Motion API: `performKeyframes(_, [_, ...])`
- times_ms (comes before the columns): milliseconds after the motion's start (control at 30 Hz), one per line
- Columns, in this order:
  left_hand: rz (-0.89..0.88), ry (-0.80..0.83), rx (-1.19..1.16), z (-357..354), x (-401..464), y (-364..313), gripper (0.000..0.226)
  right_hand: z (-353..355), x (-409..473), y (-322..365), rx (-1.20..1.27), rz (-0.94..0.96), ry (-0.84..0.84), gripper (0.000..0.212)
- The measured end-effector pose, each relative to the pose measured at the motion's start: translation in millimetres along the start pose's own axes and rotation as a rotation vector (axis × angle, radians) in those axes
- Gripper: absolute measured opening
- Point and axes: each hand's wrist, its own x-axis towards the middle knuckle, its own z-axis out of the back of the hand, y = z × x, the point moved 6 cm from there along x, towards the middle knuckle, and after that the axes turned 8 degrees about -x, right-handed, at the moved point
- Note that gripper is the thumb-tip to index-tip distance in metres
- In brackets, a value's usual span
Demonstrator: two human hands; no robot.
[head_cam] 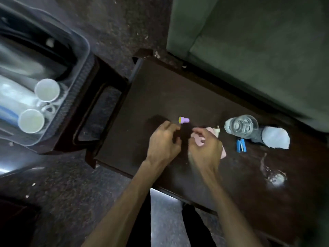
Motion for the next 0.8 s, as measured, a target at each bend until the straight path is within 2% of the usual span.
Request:
performKeyframes(100, [-0.093,0.146,0.123,-48.4,-1.8,-18.8,0.067,22.6,-3.9,-47.3,-0.182,-0.001,-0.106,0.047])
performKeyframes(167, [-0.134,0.232,0.185,-76.3,0.8,-27.7,0.083,25.6,-5.4,-75.2,-0.273,-0.003,-0.099,0.071])
performKeyframes(233, [-0.137,0.274,0.220,-98.5,5.5,-31.4,0.089,19.8,-7.1,-96.6,-0.327,-0.046,-0.036,0.093])
performKeyframes(333, [-0.088,0.282,0.250,-119.7,13.5,-26.5,0.082,6.2,-8.7,-114.5,-0.366,-0.063,0.045,0.106])
performKeyframes(433, [-0.058,0.246,0.253,-126.2,16.7,-20.6,0.074,-0.5,-8.4,-119.9,-0.366,-0.042,0.038,0.102])
performKeyframes(533, [-0.051,0.161,0.158,-115.6,9.6,-18.2,0.070,0.7,-10.1,-114.0,-0.342,-0.020,-0.027,0.097])
performKeyframes(700, [-0.043,-0.047,-0.022,-59.0,-10.6,-8.4,0.067,6.6,-22.3,-72.9,-0.237,0.135,-0.112,0.089])
performKeyframes(800, [-0.048,-0.163,-0.055,-12.9,-19.9,0.4,0.063,0.1,-28.4,-29.1,-0.198,0.224,-0.119,0.085])
